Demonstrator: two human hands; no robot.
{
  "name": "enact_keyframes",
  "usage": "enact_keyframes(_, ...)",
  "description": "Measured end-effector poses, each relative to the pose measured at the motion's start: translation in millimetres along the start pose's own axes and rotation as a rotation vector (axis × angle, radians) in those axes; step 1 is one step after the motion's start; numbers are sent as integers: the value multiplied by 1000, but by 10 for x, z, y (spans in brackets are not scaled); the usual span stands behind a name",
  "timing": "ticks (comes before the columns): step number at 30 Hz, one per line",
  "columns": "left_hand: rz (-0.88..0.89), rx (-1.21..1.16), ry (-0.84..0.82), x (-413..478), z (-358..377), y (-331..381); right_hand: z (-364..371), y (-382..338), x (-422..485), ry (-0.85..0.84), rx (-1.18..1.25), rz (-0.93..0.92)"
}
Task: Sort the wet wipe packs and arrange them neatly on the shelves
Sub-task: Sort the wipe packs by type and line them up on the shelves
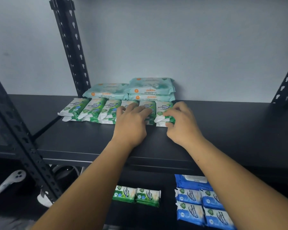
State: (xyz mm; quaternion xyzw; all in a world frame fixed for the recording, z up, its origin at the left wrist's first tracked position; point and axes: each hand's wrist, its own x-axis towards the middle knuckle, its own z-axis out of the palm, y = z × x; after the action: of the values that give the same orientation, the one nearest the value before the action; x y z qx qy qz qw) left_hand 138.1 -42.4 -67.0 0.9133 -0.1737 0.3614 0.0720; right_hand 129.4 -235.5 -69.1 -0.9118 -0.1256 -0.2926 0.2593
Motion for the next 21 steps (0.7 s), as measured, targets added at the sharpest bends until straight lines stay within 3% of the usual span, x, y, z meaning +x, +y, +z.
enact_keyframes(6, -27, -34, -33, -25, -8, -1, 48, 31, 24, 66, -45, 20)
enact_keyframes(13, -25, -80, -18, -35, -17, -17, -85, -94, -43, -2, -167, 50)
enact_keyframes(21, -126, -357, -74, -505, -502, -73, -351, -359, -459, 142, -25, -42)
